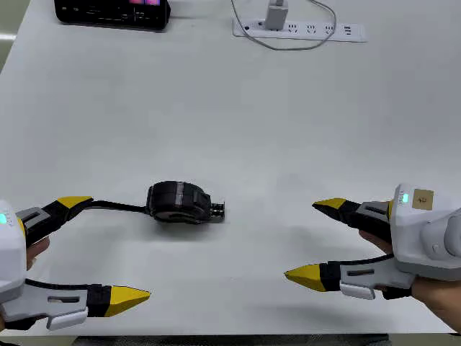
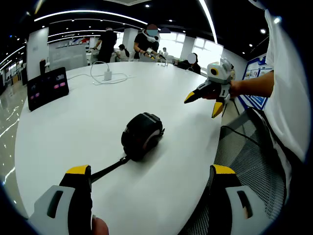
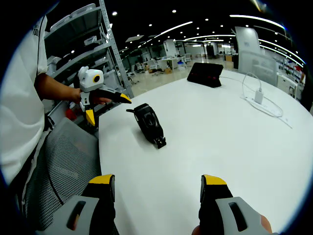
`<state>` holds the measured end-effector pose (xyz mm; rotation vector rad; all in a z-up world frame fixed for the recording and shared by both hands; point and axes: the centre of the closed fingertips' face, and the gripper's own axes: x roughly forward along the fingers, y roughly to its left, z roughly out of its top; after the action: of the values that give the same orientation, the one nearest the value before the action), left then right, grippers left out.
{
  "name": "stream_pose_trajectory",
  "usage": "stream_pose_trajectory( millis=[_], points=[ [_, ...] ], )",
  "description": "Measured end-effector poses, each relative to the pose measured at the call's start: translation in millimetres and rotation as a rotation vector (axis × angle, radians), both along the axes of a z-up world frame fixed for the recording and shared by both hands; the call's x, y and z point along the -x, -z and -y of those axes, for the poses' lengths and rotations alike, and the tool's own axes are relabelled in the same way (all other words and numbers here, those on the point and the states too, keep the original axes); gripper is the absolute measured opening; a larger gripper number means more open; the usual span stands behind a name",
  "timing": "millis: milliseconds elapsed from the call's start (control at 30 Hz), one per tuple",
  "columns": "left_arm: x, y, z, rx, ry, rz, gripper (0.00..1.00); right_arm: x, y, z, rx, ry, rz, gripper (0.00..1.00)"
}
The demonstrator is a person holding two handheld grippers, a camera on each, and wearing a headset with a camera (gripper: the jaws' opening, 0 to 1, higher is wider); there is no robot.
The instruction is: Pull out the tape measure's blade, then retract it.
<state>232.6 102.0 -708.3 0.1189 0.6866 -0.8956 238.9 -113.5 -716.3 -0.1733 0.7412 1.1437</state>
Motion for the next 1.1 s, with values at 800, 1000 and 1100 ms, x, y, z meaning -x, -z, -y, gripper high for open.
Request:
stream_pose_trajectory(
  millis=[800,1000,1100],
  points=[
    [-4.1,3.4,8.1,0.010,-0.005,-0.025,0.98,-6.2,-1.9,3.9,-0.008,-0.009,0.017,0.71],
    [-6.3,-0.8,10.8,0.021,-0.005,-0.009,0.99,-6.2,-2.1,7.4,-0.003,-0.006,0.027,0.71],
    [-5.6,1.0,10.4,0.024,-0.008,-0.014,0.99,-5.3,0.1,9.0,0.002,-0.006,0.026,0.71]
  ],
)
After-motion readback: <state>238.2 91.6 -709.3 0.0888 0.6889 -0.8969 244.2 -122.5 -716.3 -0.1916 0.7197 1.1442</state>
